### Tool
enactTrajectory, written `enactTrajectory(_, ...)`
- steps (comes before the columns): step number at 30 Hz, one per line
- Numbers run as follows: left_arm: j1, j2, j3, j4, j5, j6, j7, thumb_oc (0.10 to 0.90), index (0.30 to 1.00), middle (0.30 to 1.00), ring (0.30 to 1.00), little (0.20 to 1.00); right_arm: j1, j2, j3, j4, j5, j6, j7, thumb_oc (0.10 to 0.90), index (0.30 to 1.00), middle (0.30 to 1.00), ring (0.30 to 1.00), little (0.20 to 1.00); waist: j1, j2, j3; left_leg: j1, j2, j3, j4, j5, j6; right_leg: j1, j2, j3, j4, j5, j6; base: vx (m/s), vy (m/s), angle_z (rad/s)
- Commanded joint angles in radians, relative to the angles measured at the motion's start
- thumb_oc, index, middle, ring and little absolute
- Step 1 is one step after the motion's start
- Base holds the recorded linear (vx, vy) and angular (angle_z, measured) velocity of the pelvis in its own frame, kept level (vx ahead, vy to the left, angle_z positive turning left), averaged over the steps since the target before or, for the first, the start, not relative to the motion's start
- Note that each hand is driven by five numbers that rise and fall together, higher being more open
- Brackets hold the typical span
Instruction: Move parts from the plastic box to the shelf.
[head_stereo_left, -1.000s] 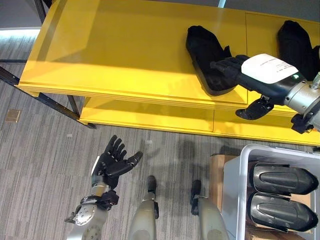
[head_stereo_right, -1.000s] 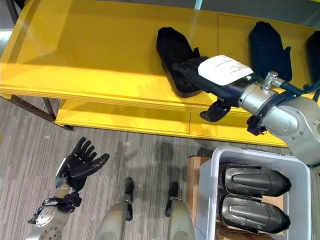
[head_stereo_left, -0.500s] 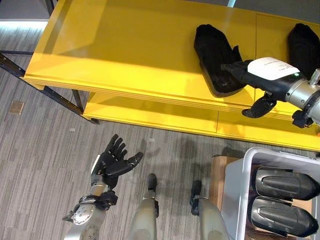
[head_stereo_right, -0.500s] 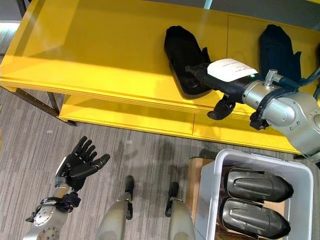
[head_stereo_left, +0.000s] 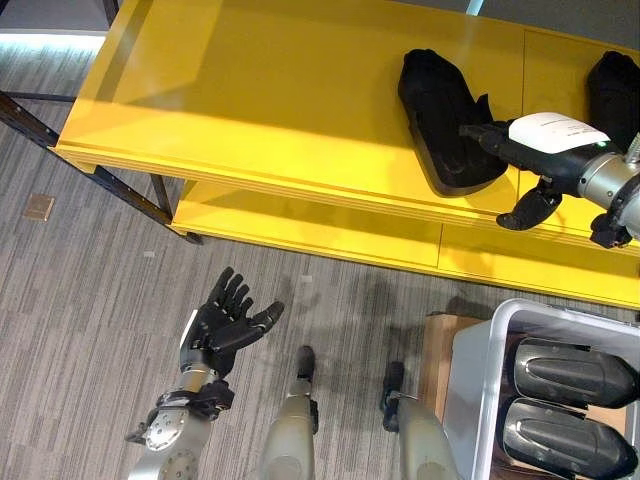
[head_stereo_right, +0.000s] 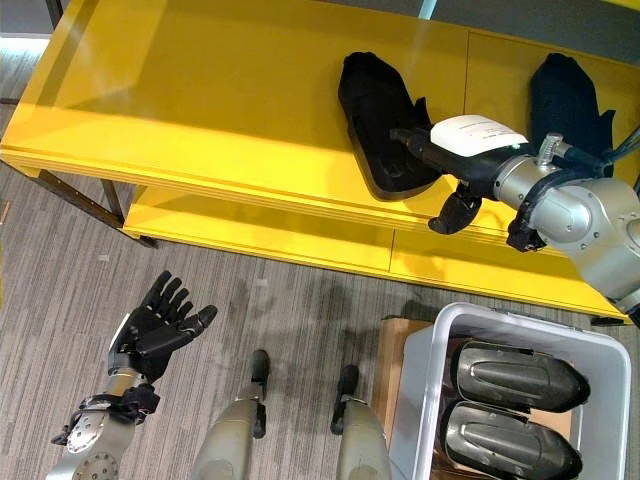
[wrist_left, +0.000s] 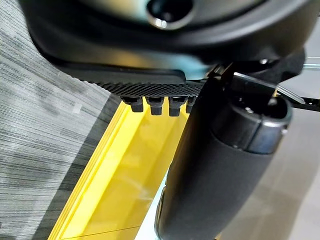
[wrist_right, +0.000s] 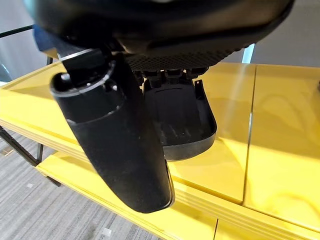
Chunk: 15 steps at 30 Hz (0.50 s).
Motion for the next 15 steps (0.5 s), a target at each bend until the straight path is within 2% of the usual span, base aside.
enactTrajectory(1,0.032,0.084,0.009,-0.143,-0.016,-0.103,-0.028,0.900,1.000,1.000,1.000,1.000,-0.210,-0.003,0.030,0.001,0.033,-0.007,-0.060,0.900,1.000,1.000,1.000,1.000,0.012,-0.038,-0.029,0.015,0.074,0.036,0.083,-0.098,-0.043,0.074,-0.045,-0.019,-0.098,0.029,0.055,0.00,0.000,0.00)
enactTrajectory(15,0.031,0.082,0.013,-0.155,-0.022,-0.106,-0.021,0.900,1.000,1.000,1.000,1.000,-0.270,0.027,0.089,0.054,0.028,0.002,-0.062,0.900,1.000,1.000,1.000,1.000,0.026,-0.035,-0.017,0.001,0.069,0.027,0.084,-0.097,-0.041,0.067,-0.047,-0.027,-0.093,0.028,0.053,0.00,0.000,0.02)
